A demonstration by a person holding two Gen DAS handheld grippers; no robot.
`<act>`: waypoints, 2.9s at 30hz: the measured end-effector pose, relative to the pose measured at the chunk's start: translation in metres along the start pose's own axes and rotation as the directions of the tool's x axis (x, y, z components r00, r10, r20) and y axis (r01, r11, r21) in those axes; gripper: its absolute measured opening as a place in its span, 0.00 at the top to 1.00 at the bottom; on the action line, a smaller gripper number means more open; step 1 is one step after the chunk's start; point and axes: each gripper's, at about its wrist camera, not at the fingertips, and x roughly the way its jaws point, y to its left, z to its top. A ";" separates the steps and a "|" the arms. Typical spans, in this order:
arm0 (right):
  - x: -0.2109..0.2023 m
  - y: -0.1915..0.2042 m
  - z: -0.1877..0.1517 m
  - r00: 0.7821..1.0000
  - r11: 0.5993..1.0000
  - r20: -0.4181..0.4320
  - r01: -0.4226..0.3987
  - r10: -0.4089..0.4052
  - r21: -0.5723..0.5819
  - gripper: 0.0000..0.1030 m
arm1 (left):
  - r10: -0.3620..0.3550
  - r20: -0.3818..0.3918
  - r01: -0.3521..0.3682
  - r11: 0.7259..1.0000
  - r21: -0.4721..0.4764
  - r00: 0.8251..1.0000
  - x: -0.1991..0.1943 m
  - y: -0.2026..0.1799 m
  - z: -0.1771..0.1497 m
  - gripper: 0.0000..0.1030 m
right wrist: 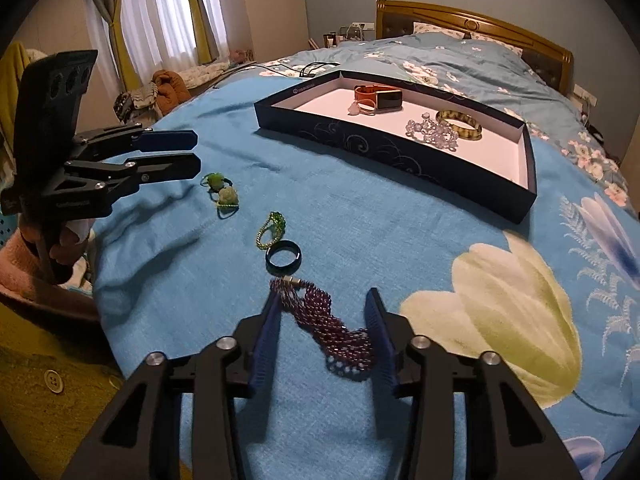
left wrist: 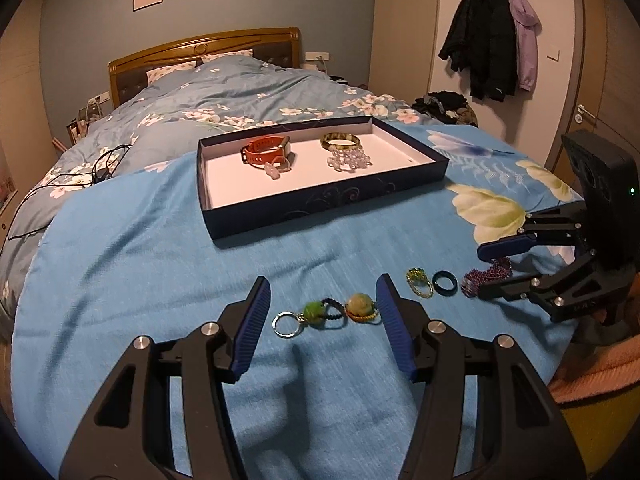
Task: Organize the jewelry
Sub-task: 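Grasp the dark purple bead bracelet with the right tool, then grasp the green keychain with the left tool while the right tool holds the purple bracelet, then carry the keychain and purple bracelet into the white box and open both tools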
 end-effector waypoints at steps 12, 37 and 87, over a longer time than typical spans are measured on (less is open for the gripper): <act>-0.006 -0.002 0.000 0.999 0.999 0.026 -0.025 0.024 0.032 0.99 | -0.010 -0.025 0.010 1.000 0.011 1.000 0.008 -0.002 -0.005 0.47; -0.014 -0.014 0.009 0.992 0.988 0.106 -0.077 0.063 0.134 0.99 | 0.031 -0.068 -0.025 0.996 0.091 0.997 0.015 0.001 -0.011 0.64; -0.026 -0.045 0.068 0.969 0.985 0.247 -0.064 0.023 0.162 0.99 | -0.041 0.039 0.041 0.999 -0.006 0.998 0.018 0.028 0.056 0.83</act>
